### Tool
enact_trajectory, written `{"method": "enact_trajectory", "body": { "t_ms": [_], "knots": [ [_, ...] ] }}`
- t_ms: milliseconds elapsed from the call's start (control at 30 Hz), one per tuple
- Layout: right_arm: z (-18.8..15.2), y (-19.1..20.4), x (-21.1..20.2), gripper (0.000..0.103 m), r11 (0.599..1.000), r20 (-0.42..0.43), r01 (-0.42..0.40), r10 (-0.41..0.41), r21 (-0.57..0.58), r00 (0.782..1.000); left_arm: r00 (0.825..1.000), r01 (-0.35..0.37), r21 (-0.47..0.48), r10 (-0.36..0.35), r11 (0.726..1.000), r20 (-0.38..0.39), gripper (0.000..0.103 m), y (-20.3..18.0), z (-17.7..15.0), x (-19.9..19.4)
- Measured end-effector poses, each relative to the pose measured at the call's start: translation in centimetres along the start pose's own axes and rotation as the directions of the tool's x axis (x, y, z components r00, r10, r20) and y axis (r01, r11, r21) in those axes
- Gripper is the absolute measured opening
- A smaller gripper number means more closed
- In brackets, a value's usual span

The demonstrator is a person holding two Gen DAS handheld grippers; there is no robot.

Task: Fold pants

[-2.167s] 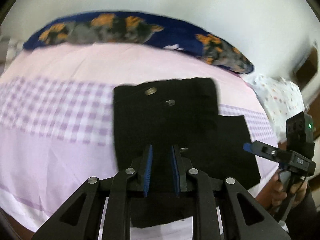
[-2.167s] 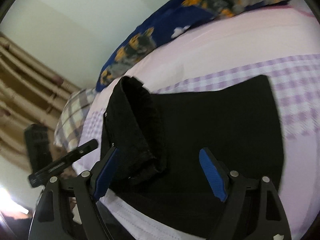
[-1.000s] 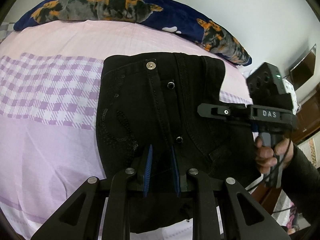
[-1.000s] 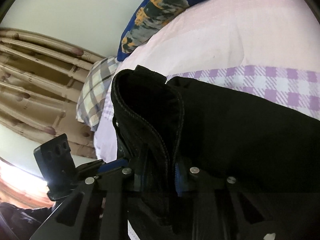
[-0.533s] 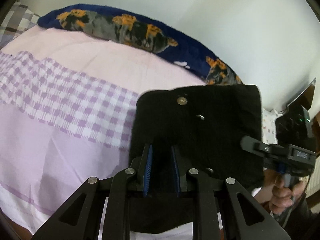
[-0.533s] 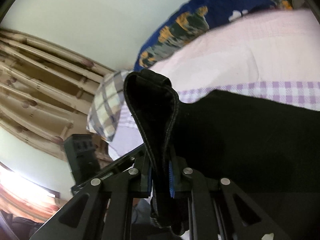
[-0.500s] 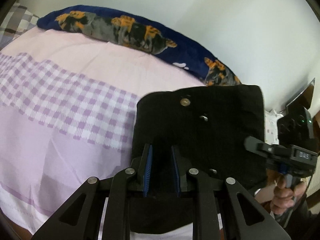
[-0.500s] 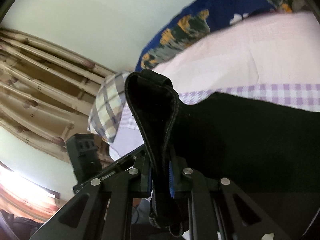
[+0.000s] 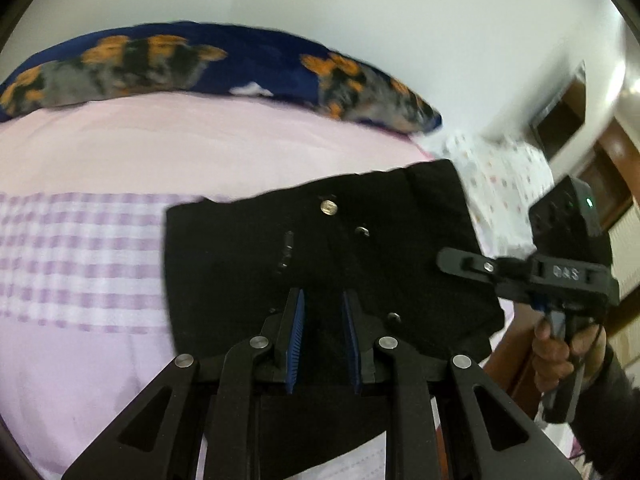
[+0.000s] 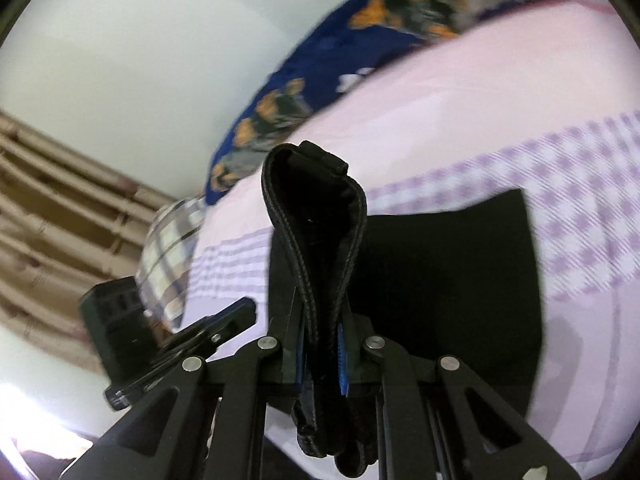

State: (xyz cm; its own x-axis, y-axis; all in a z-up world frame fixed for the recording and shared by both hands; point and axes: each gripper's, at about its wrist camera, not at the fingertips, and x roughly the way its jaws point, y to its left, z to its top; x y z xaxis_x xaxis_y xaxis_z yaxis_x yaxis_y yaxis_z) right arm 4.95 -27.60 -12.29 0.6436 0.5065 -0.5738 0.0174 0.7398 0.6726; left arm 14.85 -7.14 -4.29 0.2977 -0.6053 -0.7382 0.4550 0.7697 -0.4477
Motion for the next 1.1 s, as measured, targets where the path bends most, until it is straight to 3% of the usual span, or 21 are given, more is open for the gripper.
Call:
{"method": "enact_trajectory", "body": {
  "t_ms": [200, 433, 567, 633, 667, 733, 900, 1100],
  "knots": [
    [-1.0, -3.4, 0.1, 0.011, 0.996, 0.029, -0.006, 0.003, 0.086, 1.0, 0.996, -0.016, 0.053, 0.021, 0.998, -0.09, 0.021, -1.5, -1.3, 2.9],
    [-1.1, -5.8, -1.6, 0.011, 0.992, 0.099, -0.008, -0.004, 0.122, 0.995, 0.992, -0.024, 0.055, 0.031, 0.998, -0.122, 0.021, -1.0, -2.0, 3.1],
    [-1.3, -6.4, -0.3, 0.013, 0.991, 0.051, 0.098, -0.103, 0.087, 0.993, 0.986, -0.046, 0.062, 0.055, 0.997, -0.157, 0.021, -0.6, -2.6, 3.7],
    [-1.2, -6.7, -0.2, 0.02, 0.989, 0.042, 0.11, -0.115, 0.1, 0.992, 0.984, -0.052, 0.067, 0.063, 0.996, -0.166, 0.021, -0.5, -2.9, 4.1],
    [-1.2, -6.7, -0.4, 0.029, 0.986, 0.036, 0.12, -0.125, 0.116, 0.991, 0.984, -0.053, 0.07, 0.064, 0.996, -0.166, 0.021, -0.5, -3.0, 4.2],
    [-1.3, -6.5, -1.4, 0.032, 0.98, 0.033, 0.163, -0.168, 0.115, 0.985, 0.984, -0.052, 0.069, 0.062, 0.996, -0.166, 0.021, -0.5, -3.1, 4.2],
    [-2.8, -5.8, -5.4, 0.032, 0.98, 0.063, 0.152, -0.161, 0.129, 0.985, 0.986, -0.041, 0.056, 0.05, 0.998, -0.162, 0.021, -0.2, -3.3, 4.1],
    [-4.9, -5.6, -6.3, 0.032, 0.975, 0.009, 0.124, -0.128, 0.186, 0.992, 0.986, -0.072, 0.063, 0.08, 0.995, -0.149, 0.021, -0.7, -3.6, 3.6]
  ]
}}
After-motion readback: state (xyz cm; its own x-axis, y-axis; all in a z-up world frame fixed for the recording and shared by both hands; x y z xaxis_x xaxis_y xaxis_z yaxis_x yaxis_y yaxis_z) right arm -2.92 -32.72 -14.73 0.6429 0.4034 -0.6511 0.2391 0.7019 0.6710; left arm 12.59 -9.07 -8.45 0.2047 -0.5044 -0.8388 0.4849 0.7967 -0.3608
